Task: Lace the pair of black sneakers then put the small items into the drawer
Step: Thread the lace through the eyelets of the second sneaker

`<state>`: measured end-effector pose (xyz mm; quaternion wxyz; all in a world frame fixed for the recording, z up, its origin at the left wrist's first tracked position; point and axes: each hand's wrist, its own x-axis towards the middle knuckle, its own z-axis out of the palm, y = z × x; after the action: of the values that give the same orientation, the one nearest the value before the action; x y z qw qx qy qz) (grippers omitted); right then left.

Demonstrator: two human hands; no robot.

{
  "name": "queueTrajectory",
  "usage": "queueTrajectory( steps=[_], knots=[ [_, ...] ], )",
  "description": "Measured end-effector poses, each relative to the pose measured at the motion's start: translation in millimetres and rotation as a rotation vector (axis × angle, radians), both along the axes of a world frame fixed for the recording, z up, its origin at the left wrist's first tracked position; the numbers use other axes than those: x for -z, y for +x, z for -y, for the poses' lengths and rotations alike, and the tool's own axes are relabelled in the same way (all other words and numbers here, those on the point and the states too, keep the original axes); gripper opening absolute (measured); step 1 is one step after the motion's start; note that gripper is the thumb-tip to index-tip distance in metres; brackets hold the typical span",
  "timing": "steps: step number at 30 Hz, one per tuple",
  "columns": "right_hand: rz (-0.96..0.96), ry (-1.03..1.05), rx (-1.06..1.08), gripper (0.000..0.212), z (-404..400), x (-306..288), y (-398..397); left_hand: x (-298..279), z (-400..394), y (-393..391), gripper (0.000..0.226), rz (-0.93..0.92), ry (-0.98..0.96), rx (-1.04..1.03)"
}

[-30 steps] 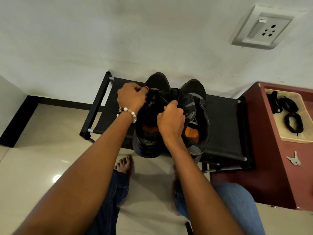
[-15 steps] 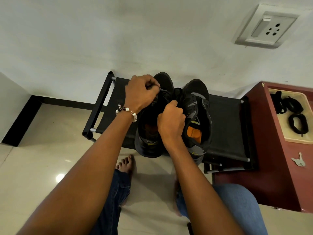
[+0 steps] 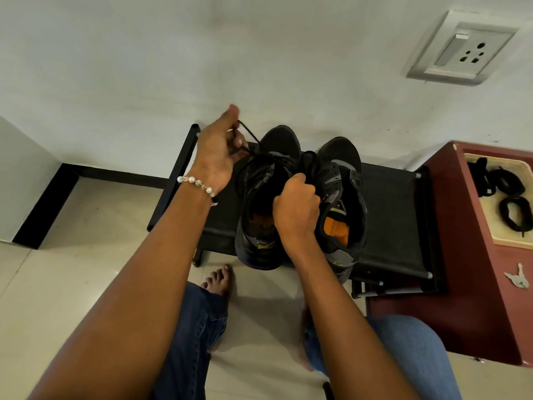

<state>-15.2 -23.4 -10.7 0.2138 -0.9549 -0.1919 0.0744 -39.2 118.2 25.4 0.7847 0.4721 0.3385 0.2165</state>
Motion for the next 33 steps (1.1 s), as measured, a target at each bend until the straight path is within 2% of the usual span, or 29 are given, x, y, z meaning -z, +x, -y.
queueTrajectory(
  steps=[2,4,8,10,12,13,14,16,19,20,22,24,26,27,29,30,32,33],
  knots=[
    [-0.002,0.001,0.003,0.021,0,-1,0,-4,4,-1,0.027,-0.062,0.201,0.092],
    [-0.003,-0.003,0.002,0.02,0,-1,0,-8,4,-3,0.035,-0.182,0.389,0.205],
    [-0.008,0.0,0.001,0.021,0,-2,-1,-5,-3,-8,0.026,-0.578,1.039,0.528],
    [-0.01,0.001,0.002,0.021,0,-2,0,0,-6,-9,0.023,-0.709,1.134,0.575],
    [-0.01,0.004,-0.001,0.02,0,-2,0,5,-5,-6,0.014,-0.652,1.144,0.465],
    [-0.011,0.004,-0.004,0.02,0,-2,-1,6,-2,-4,0.007,-0.532,1.048,0.366],
    [-0.013,0.003,-0.004,0.02,0,-2,-1,5,0,-2,0.01,-0.385,0.863,0.259],
    [-0.015,-0.001,-0.003,0.021,0,-2,-1,2,0,0,0.023,-0.073,0.409,0.061],
    [-0.016,-0.002,0.001,0.022,0,-2,0,-11,-7,-3,0.017,0.419,-0.248,-0.115],
    [-0.015,-0.003,0.002,0.022,-1,-2,0,-12,-10,-5,0.021,0.549,-0.396,-0.162],
    [-0.012,-0.002,0.009,0.021,-1,-2,0,-14,-16,-8,0.029,0.612,-0.473,-0.215],
    [-0.01,0.002,0.014,0.021,-1,-1,0,-12,-17,-9,0.031,0.445,-0.307,-0.195],
    [-0.011,0.003,0.015,0.021,-1,-1,0,-9,-12,-6,0.019,0.123,0.077,-0.129],
    [-0.012,0.003,0.014,0.021,-1,-1,0,-7,-8,-4,0.024,-0.041,0.314,-0.069],
    [-0.016,0.005,0.012,0.021,0,-1,1,3,1,1,0.049,-0.277,0.768,0.142],
    [-0.015,0.004,0.011,0.021,0,-1,1,8,6,4,0.054,-0.366,0.952,0.288],
    [-0.008,-0.005,0.002,0.022,0,0,1,14,15,9,0.046,-0.525,1.19,0.538],
    [-0.003,-0.011,-0.002,0.023,0,0,0,15,17,11,0.039,-0.578,1.24,0.607]
  ],
)
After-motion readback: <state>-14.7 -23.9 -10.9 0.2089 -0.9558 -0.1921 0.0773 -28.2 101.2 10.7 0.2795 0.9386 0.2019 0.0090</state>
